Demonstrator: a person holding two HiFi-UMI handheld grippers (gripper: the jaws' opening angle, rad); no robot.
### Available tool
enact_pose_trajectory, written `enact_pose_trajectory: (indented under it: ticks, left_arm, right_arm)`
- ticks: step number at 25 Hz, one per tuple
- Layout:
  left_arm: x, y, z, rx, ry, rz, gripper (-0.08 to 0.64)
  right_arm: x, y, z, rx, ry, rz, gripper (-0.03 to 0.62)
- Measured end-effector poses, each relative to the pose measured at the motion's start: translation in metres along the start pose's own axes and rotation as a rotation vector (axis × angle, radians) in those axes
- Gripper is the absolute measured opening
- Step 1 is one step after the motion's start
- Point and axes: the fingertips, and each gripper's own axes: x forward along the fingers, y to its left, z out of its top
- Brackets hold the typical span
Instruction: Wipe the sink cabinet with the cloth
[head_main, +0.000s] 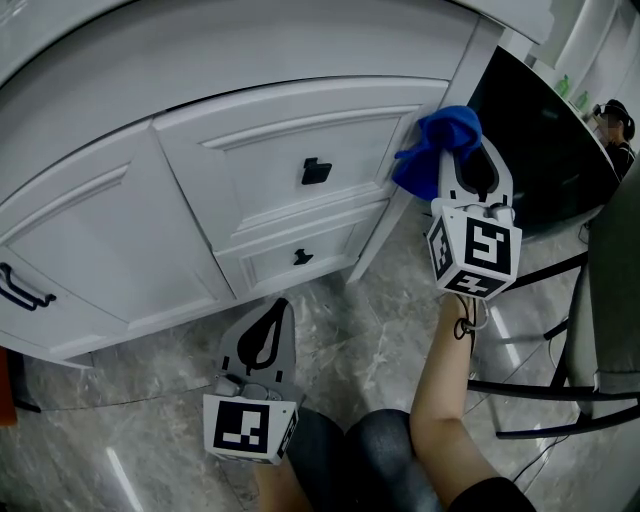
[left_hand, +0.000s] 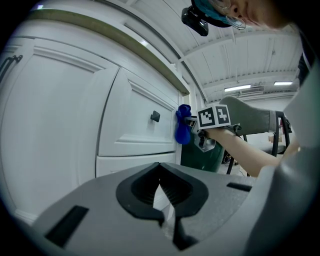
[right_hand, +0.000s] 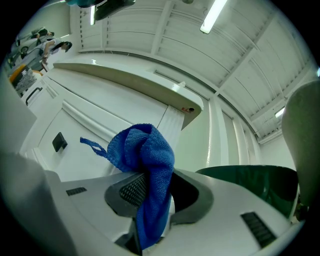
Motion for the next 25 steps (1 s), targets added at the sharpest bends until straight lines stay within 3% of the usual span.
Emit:
enact_pose_trajectory:
  ticks: [25]
  left_arm:
    - [0.002, -0.003, -0.001, 0.007, 0.011, 0.000, 0.003]
  right_arm:
    - [-0.004, 0.005, -0.014, -0.009, 0.002, 0.041, 0.115]
